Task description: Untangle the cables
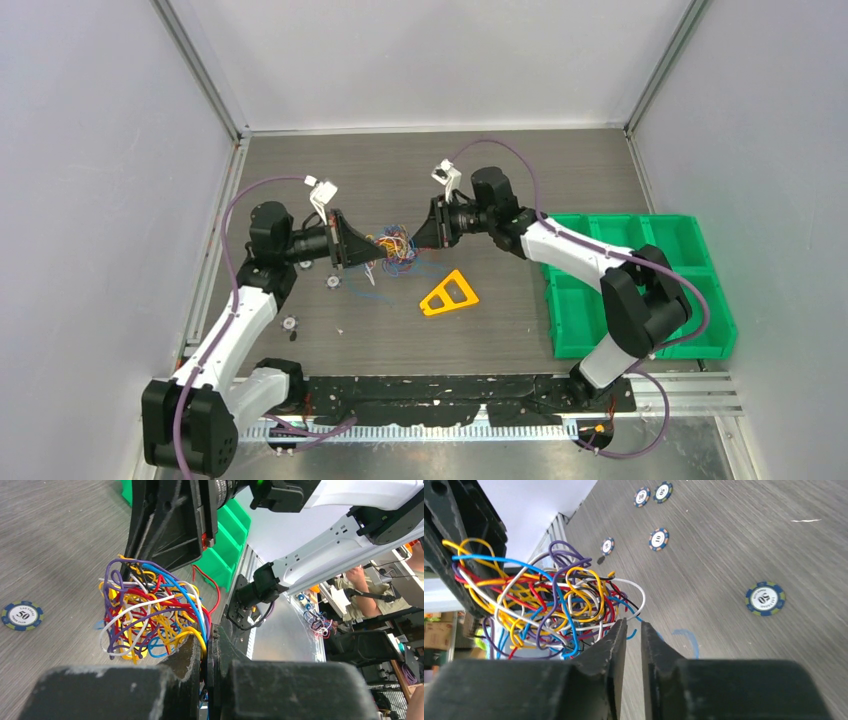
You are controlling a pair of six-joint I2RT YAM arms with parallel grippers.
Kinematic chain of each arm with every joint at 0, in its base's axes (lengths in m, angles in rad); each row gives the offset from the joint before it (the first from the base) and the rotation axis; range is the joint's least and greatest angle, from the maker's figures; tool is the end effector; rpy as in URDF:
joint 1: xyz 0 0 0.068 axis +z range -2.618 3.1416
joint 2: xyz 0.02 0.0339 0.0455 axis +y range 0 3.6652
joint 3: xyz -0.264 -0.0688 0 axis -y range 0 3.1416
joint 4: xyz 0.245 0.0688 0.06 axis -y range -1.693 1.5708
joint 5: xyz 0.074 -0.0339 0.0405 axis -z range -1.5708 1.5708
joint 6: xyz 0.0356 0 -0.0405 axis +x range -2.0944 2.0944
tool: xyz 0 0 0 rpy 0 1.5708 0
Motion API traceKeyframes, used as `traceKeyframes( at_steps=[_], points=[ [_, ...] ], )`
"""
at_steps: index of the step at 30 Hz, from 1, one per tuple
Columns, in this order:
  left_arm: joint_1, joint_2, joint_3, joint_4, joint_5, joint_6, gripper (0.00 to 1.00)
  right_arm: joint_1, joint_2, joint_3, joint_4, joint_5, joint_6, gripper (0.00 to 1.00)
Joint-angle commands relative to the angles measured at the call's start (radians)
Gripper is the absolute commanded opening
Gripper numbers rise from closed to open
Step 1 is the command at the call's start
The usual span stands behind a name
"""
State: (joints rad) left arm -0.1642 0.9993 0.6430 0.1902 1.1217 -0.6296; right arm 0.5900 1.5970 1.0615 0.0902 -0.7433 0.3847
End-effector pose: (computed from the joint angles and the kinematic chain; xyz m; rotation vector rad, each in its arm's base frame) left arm 0.2078 -0.0669 0.2915 0.4805 1.8366 -1.5195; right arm 0.2846 0.2196 0.2608 -0.7276 2.0328 1.3414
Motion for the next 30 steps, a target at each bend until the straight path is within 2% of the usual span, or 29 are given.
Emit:
traceKeyframes(
  at_steps=[1, 4, 8, 10, 11, 12, 13, 15, 17, 21, 23, 24, 25, 26, 28, 29, 30],
  points=[
    [-0.002, -0.036, 0.001, 0.050, 0.032, -0.020, 0.00, 0.001, -0.014, -0.005, 0.191, -0.038, 0.093, 0.10],
    [0.005, -0.060, 0.002, -0.009, 0.024, 0.041, 0.00, -0.020, -0.071, -0.056, 0.269, -0.063, 0.117, 0.06],
    [0.018, -0.059, 0.019, -0.027, 0.026, 0.049, 0.00, -0.026, -0.124, -0.080, 0.180, -0.083, 0.046, 0.05],
    [0.018, -0.056, 0.023, -0.015, 0.030, 0.039, 0.00, -0.028, -0.125, -0.087, 0.192, -0.164, 0.065, 0.24],
    [0.018, -0.054, 0.022, 0.005, 0.032, 0.026, 0.00, -0.025, -0.124, -0.095, 0.214, -0.186, 0.115, 0.48],
    [0.018, -0.051, 0.020, 0.024, 0.034, 0.011, 0.00, -0.025, -0.128, -0.104, 0.279, -0.219, 0.147, 0.57],
    [0.018, -0.047, 0.022, 0.038, 0.036, 0.000, 0.00, -0.024, -0.133, -0.127, 0.315, -0.229, 0.213, 0.72],
    [0.018, -0.039, 0.018, 0.078, 0.042, -0.030, 0.00, -0.021, -0.143, -0.147, 0.395, -0.245, 0.280, 0.83],
    [0.017, -0.031, 0.006, 0.172, 0.057, -0.100, 0.00, -0.011, -0.137, -0.142, 0.409, -0.237, 0.293, 0.84],
    [0.001, -0.001, -0.010, 0.352, 0.076, -0.256, 0.00, 0.000, -0.073, -0.127, 0.448, -0.188, 0.305, 0.76],
    [-0.004, 0.004, -0.011, 0.388, 0.078, -0.286, 0.00, 0.001, -0.042, -0.121, 0.531, -0.198, 0.362, 0.63],
    [-0.004, 0.004, -0.011, 0.389, 0.077, -0.288, 0.00, 0.000, -0.032, -0.118, 0.597, -0.203, 0.414, 0.52],
    [-0.003, 0.002, -0.009, 0.387, 0.076, -0.286, 0.00, 0.000, -0.019, -0.116, 0.630, -0.214, 0.439, 0.45],
    [-0.003, -0.001, -0.007, 0.377, 0.073, -0.283, 0.00, -0.001, -0.016, -0.111, 0.667, -0.216, 0.462, 0.28],
    [0.005, -0.013, 0.012, 0.301, 0.072, -0.241, 0.00, -0.005, -0.035, -0.092, 0.555, -0.190, 0.372, 0.09],
    [0.013, -0.025, 0.031, 0.214, 0.066, -0.197, 0.00, -0.007, -0.064, -0.079, 0.358, -0.125, 0.303, 0.07],
    [0.024, -0.044, 0.058, 0.096, 0.049, -0.121, 0.00, -0.010, -0.079, -0.043, 0.252, -0.077, 0.148, 0.06]
  ],
)
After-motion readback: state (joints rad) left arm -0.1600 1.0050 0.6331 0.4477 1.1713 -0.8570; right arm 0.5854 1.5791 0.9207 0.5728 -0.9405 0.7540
